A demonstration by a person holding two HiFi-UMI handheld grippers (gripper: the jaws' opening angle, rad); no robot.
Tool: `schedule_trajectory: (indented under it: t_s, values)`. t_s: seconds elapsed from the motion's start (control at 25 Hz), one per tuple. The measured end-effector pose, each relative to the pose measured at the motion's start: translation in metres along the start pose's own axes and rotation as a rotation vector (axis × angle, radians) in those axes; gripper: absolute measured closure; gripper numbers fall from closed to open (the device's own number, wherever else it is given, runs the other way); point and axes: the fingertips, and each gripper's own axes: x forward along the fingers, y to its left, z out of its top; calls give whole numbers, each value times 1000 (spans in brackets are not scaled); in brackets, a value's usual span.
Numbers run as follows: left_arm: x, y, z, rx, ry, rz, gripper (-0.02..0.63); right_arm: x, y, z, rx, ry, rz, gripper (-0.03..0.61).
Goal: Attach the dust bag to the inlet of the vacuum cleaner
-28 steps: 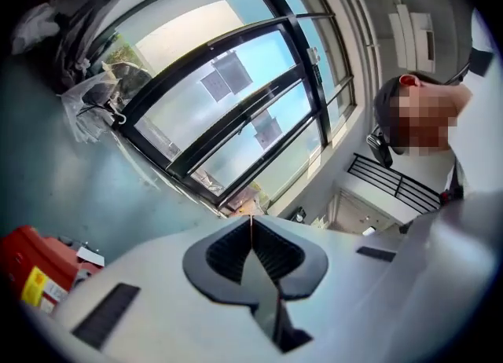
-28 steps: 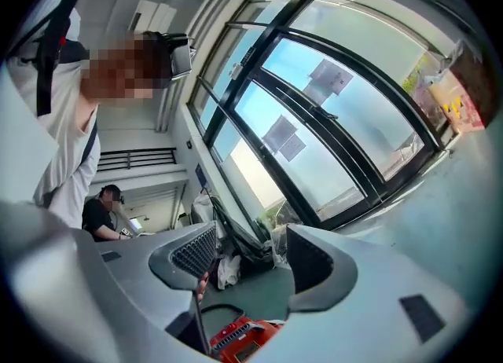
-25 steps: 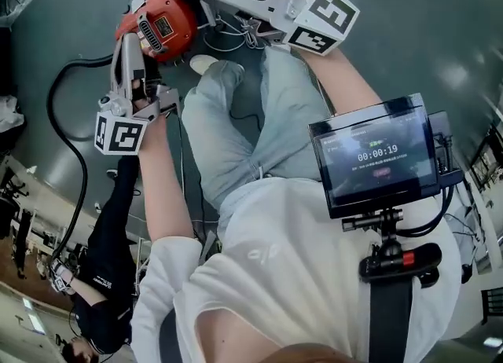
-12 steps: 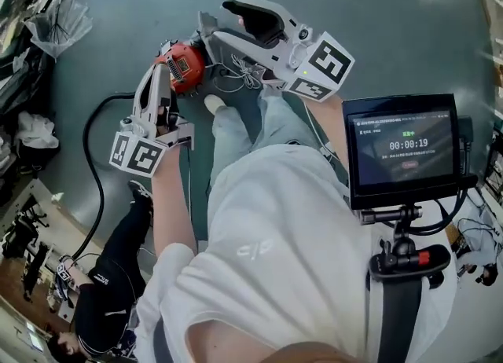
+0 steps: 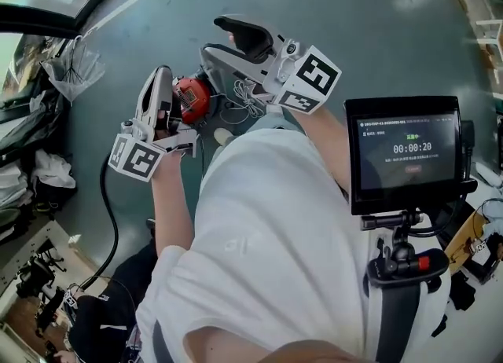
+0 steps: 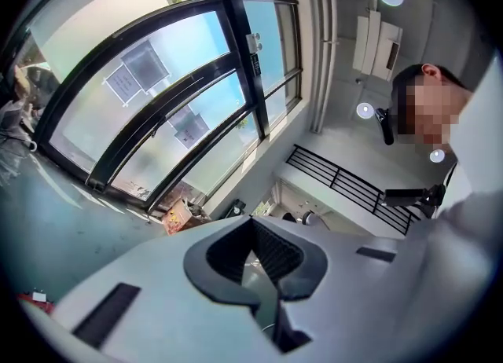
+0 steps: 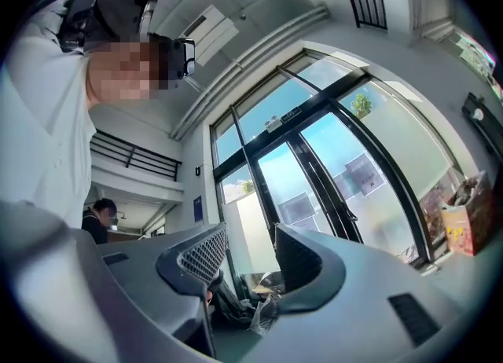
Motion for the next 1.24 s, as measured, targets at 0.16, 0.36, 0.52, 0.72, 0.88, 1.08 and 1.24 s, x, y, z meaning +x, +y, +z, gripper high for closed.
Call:
schedule_trajectory:
  t_s: [0.16, 0.36, 0.52, 0.72, 0.88, 1.08, 1.24]
  values:
    - [6, 0, -1, 12, 9, -5, 606, 2, 3, 2, -9, -6, 14, 371]
    - [9, -1, -11, 1, 23, -6, 606, -3, -6, -1, 26, -32, -48, 546]
    - [13, -1, -8, -3, 18, -19, 606, 0, -8, -6, 25, -11, -63, 546]
    - [18, -5, -3, 32, 26, -30, 606, 9, -5, -3, -53, 19, -52, 546]
    - [20, -5, -4, 39, 26, -37, 606, 11, -5, -2, -56, 15, -49, 546]
    - [25, -5, -8, 56, 48, -39, 606, 12, -5, -6, -72, 26, -42, 546]
    - [36, -5, -8, 37, 64, -61, 606, 11, -9, 0, -79, 11, -56, 546]
